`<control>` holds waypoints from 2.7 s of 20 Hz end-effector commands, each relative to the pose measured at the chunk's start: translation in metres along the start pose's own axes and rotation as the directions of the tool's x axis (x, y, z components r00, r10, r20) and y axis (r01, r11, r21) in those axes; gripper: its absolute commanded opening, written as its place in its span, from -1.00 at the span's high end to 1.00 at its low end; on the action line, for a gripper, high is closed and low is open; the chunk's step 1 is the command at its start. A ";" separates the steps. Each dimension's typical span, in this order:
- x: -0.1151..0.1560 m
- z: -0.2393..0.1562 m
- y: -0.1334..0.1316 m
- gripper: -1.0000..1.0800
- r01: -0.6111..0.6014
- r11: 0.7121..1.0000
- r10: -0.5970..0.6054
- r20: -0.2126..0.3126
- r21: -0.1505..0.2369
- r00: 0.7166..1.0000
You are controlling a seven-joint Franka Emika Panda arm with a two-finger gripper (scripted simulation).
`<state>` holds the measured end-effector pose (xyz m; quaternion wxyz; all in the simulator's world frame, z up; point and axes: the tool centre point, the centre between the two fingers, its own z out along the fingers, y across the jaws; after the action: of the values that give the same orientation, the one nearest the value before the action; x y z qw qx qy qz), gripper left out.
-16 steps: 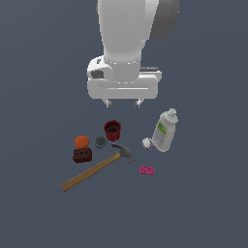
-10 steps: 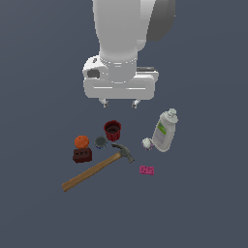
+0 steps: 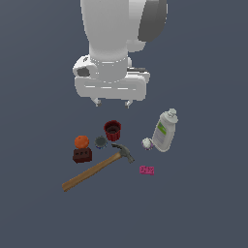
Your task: Pick up a designated object from a clutter of objects.
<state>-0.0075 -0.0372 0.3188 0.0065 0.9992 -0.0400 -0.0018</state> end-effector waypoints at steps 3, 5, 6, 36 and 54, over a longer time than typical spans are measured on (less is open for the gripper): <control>0.002 0.012 0.004 -0.92 -0.005 1.000 0.005 0.001 0.003 1.000; 0.004 0.022 0.006 -0.92 -0.008 1.000 0.008 0.001 0.006 1.000; 0.005 0.027 0.007 -0.92 -0.010 1.000 0.010 0.001 0.007 1.000; -0.024 0.252 0.084 -0.92 -0.125 0.992 0.125 -0.001 0.014 0.992; -0.026 0.297 0.084 -0.92 -0.127 0.992 0.127 -0.001 0.014 0.992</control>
<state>-0.0394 -0.1242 0.0319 0.0003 0.9945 -0.1045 0.0027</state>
